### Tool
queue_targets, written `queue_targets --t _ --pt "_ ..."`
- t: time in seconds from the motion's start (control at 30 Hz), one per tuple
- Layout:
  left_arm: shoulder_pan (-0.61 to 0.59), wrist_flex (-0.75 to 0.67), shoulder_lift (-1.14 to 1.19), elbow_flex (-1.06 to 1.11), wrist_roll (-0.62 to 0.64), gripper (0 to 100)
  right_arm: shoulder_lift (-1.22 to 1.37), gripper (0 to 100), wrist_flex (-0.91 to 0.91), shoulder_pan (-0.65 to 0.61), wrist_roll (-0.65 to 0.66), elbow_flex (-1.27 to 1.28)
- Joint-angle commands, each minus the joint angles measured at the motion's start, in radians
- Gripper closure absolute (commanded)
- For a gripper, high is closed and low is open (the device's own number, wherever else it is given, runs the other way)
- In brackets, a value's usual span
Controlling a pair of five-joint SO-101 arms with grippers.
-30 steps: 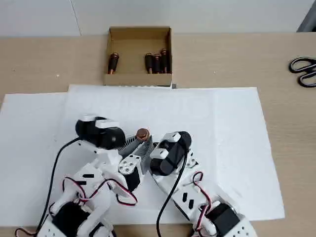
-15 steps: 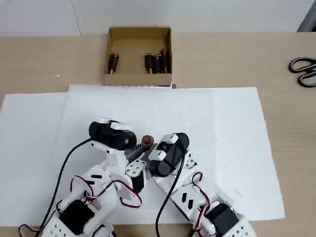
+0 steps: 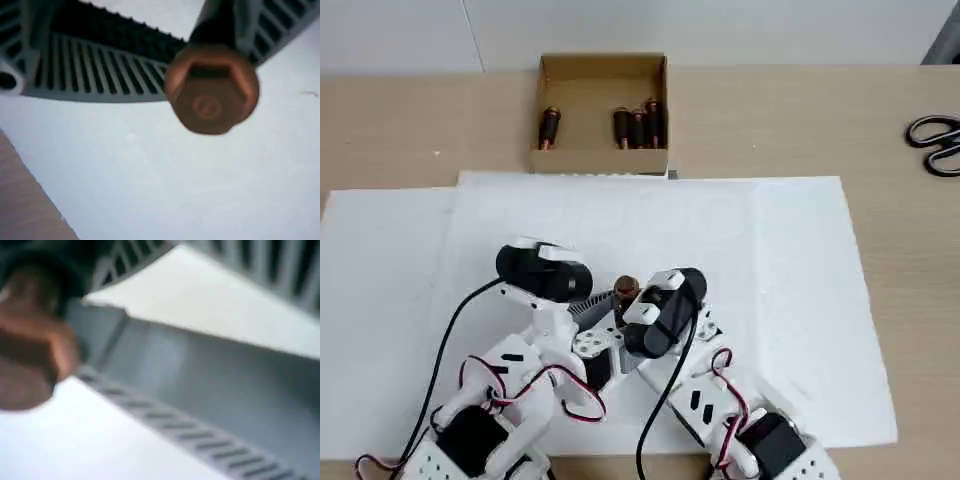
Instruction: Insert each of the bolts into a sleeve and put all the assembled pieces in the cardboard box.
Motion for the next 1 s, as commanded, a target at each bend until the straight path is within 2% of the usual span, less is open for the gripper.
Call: queue_targets --t 0.0,0.33,0.47,0.67,0.77,0.9,0.97 --pt "0.003 0.017 0.008 -0.064 -0.008 73 -0.012 99.6 -0.031 -0.008 0.011 -0.017" --pt "-0.011 0.176 0.009 -0.217 -0.009 73 -0.012 99.6 -0.031 -0.008 0.011 -0.018" --pt "-0.014 0.232 0.009 -0.271 -0.048 73 -0.012 99.6 -0.031 -0.008 0.011 -0.020" --pt "-0.107 0.282 0.008 -0.337 -0.097 73 -0.012 99.6 -0.031 -0.004 0.011 -0.025" --pt "-0.193 0.273 0.002 -0.338 -0.146 80 -0.012 99.6 -0.062 0.004 0.009 -0.023" --pt "-0.318 0.247 0.002 -0.332 -0.218 98 -0.010 99.6 -0.154 0.087 0.006 0.015" --pt "-0.365 0.269 0.002 -0.320 -0.256 98 -0.010 99.6 -0.188 0.142 0.006 0.031"
